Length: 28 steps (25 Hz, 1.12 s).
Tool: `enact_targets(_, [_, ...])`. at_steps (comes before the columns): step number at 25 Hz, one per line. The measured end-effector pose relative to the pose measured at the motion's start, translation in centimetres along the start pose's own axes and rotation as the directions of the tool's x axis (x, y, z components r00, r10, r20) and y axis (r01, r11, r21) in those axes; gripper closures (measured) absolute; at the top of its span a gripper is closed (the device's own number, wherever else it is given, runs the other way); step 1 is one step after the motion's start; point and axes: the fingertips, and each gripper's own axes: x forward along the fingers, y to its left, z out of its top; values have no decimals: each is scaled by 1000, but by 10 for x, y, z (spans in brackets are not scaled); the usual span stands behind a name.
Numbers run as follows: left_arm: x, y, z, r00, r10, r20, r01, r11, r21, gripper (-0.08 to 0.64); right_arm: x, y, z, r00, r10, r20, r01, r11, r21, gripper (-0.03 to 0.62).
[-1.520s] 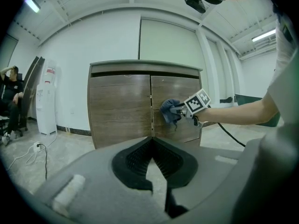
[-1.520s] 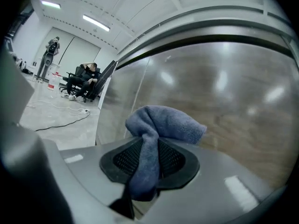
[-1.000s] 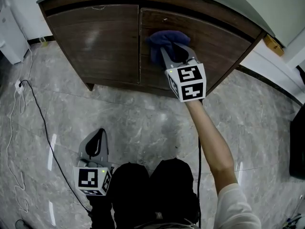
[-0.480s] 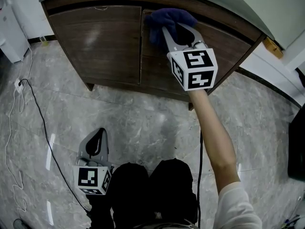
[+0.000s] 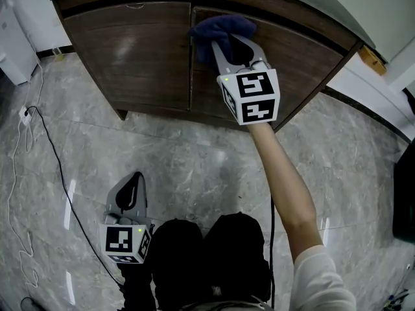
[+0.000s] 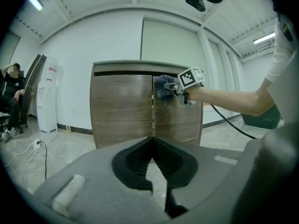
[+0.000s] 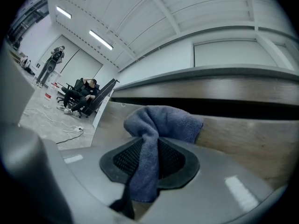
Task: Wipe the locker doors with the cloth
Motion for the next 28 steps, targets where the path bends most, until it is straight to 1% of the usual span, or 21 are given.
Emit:
enact_targets(8, [-3, 6, -2, 1000, 15, -17, -15, 1000, -5, 560, 6, 34, -59, 997, 33, -70, -33, 999, 5, 488])
enact_targets(14, [-2, 10, -7, 1000, 17, -16, -17, 1000, -3, 560, 8, 59, -105, 987, 73, -143, -69, 997, 33, 488])
enact_targets(16, [-2, 11, -8, 1000, 19, -20, -19, 1000, -6, 560, 9, 68, -123, 981, 90, -174, -83, 995, 50, 488])
enact_targets(20, [-2, 13, -10, 999, 25, -25, -25, 1000, -8, 560, 11, 84, -161, 965, 123, -231, -99, 989, 113, 488])
enact_targets(28, [-2, 23, -17, 998, 43, -41, -43, 999, -9, 560, 14, 116, -215, 929, 180, -324, -144, 981, 132, 488])
